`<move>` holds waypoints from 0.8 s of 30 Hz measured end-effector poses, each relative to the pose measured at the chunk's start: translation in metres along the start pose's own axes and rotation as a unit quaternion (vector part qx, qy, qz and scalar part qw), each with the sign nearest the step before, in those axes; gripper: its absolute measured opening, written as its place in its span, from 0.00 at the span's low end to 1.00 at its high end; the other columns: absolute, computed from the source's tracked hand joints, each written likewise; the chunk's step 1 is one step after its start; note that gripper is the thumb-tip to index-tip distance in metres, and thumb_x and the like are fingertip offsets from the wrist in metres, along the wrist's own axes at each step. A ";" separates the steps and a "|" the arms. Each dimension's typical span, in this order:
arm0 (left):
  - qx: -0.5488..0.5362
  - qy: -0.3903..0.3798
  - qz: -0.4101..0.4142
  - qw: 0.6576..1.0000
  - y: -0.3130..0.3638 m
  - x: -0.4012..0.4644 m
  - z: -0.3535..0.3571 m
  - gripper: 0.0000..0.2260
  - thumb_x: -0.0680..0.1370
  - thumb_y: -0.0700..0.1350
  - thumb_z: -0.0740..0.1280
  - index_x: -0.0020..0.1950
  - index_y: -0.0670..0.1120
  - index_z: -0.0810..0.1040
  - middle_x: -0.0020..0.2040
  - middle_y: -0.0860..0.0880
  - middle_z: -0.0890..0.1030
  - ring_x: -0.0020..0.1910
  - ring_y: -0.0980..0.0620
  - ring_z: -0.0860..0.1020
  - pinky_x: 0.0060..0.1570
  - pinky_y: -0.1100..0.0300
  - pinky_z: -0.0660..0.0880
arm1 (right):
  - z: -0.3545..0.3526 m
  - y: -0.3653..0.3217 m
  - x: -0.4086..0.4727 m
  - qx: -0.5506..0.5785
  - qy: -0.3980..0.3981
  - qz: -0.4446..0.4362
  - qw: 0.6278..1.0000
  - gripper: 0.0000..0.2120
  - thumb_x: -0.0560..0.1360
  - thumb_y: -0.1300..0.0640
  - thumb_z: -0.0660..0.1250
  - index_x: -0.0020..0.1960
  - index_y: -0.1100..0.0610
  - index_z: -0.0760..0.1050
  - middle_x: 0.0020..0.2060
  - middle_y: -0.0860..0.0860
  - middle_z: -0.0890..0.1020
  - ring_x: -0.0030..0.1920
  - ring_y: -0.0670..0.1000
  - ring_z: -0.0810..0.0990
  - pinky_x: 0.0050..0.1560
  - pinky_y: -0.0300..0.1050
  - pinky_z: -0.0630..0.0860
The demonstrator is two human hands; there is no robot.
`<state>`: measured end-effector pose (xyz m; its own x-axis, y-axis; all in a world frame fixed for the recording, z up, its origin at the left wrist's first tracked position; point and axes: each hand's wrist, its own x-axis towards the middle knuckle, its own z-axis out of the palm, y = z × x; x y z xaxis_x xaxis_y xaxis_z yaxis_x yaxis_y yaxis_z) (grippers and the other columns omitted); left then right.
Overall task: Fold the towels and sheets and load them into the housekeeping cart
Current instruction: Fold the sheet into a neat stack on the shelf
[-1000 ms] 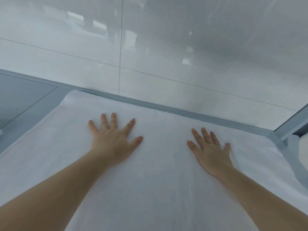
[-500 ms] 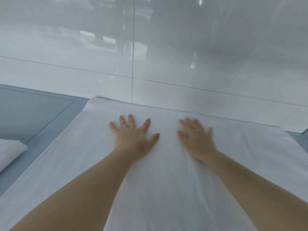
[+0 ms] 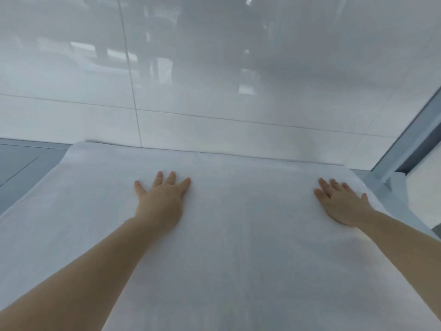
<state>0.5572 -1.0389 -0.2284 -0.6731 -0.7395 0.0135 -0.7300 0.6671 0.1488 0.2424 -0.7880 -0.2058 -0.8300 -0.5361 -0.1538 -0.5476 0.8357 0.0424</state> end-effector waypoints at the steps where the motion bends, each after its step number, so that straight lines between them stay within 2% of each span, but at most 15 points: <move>1: -0.003 -0.008 0.012 1.000 0.023 -0.005 0.003 0.22 0.83 0.54 0.47 0.77 0.63 0.50 0.80 0.52 0.49 0.78 0.45 0.45 0.69 0.30 0.43 | 0.000 -0.009 -0.002 -0.004 0.017 -0.018 1.000 0.26 0.81 0.40 0.42 0.78 0.45 0.48 0.78 0.46 0.49 0.77 0.52 0.47 0.74 0.63 0.46; 3: 0.000 -0.025 0.056 0.998 0.078 -0.021 0.012 0.26 0.79 0.64 0.44 0.77 0.63 0.44 0.80 0.50 0.45 0.78 0.42 0.41 0.66 0.28 0.38 | 0.003 -0.044 -0.008 0.025 0.034 -0.116 0.992 0.24 0.82 0.43 0.45 0.77 0.44 0.51 0.78 0.45 0.50 0.77 0.50 0.47 0.74 0.63 0.45; 5: 0.011 -0.028 0.105 0.994 0.129 -0.041 0.023 0.33 0.72 0.72 0.39 0.76 0.63 0.38 0.79 0.47 0.41 0.77 0.39 0.38 0.63 0.27 0.34 | 0.007 -0.081 -0.013 0.061 0.011 -0.221 0.973 0.22 0.82 0.44 0.46 0.76 0.40 0.52 0.78 0.43 0.49 0.77 0.47 0.45 0.73 0.63 0.42; 7: 0.023 -0.025 0.134 0.990 0.164 -0.057 0.034 0.38 0.67 0.75 0.34 0.75 0.63 0.33 0.79 0.45 0.39 0.76 0.37 0.35 0.60 0.26 0.30 | 0.009 -0.089 -0.006 0.067 -0.005 -0.255 0.965 0.23 0.81 0.41 0.46 0.76 0.38 0.49 0.77 0.41 0.47 0.77 0.47 0.44 0.73 0.63 0.39; 9: 0.027 -0.012 0.135 0.990 0.179 -0.065 0.041 0.39 0.66 0.76 0.32 0.74 0.63 0.32 0.79 0.45 0.38 0.76 0.38 0.34 0.59 0.26 0.28 | 0.007 -0.063 0.011 0.053 0.001 -0.215 0.975 0.26 0.80 0.36 0.44 0.76 0.37 0.45 0.77 0.42 0.45 0.77 0.47 0.43 0.74 0.61 0.39; 11: 0.025 -0.004 0.133 0.991 0.181 -0.067 0.043 0.39 0.65 0.77 0.32 0.74 0.64 0.33 0.79 0.46 0.38 0.76 0.39 0.34 0.59 0.27 0.28 | 0.007 -0.017 0.028 0.054 0.013 -0.133 0.990 0.27 0.79 0.34 0.42 0.77 0.38 0.44 0.78 0.42 0.44 0.77 0.48 0.43 0.75 0.60 0.40; 14: 0.019 -0.018 0.150 0.988 0.180 -0.068 0.039 0.38 0.65 0.77 0.33 0.73 0.66 0.33 0.79 0.49 0.38 0.76 0.39 0.34 0.60 0.27 0.29 | 0.003 0.040 0.036 0.061 0.000 -0.014 0.998 0.26 0.80 0.37 0.41 0.77 0.40 0.45 0.78 0.45 0.46 0.77 0.50 0.45 0.74 0.62 0.42; 16: 0.016 -0.031 0.180 0.983 0.180 -0.070 0.034 0.37 0.66 0.76 0.34 0.73 0.66 0.34 0.79 0.52 0.38 0.76 0.42 0.33 0.62 0.28 0.30 | 0.000 0.040 0.036 0.040 0.015 0.014 0.999 0.25 0.81 0.43 0.41 0.77 0.45 0.49 0.78 0.49 0.52 0.77 0.53 0.51 0.73 0.65 0.46; 18: 0.011 -0.040 0.221 0.974 0.179 -0.072 0.030 0.37 0.67 0.76 0.35 0.74 0.67 0.35 0.79 0.55 0.38 0.76 0.45 0.33 0.65 0.30 0.32 | -0.004 0.011 0.024 0.041 0.043 -0.037 0.998 0.23 0.82 0.47 0.43 0.76 0.49 0.54 0.76 0.52 0.58 0.75 0.55 0.55 0.72 0.65 0.49; 22: -0.008 -0.052 0.276 0.960 0.177 -0.075 0.025 0.35 0.69 0.73 0.40 0.75 0.66 0.40 0.79 0.59 0.42 0.77 0.49 0.36 0.69 0.34 0.34 | 0.015 -0.052 -0.034 0.083 0.004 -0.257 0.963 0.23 0.82 0.43 0.45 0.76 0.38 0.50 0.78 0.43 0.49 0.77 0.47 0.45 0.74 0.61 0.39; 24: -0.024 -0.028 0.286 0.958 0.176 -0.077 0.023 0.33 0.73 0.70 0.45 0.77 0.62 0.49 0.79 0.59 0.49 0.78 0.51 0.43 0.72 0.38 0.39 | 0.026 -0.037 -0.053 0.084 0.011 -0.276 0.957 0.23 0.81 0.40 0.42 0.75 0.35 0.47 0.77 0.40 0.46 0.77 0.44 0.42 0.74 0.57 0.37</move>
<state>0.4781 -0.8622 -0.2261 -0.9672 -0.2484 0.0531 -0.2355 0.9552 0.1791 0.3089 -0.7875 -0.2246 -0.4212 -0.9029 -0.0857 -0.8806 0.4298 -0.1996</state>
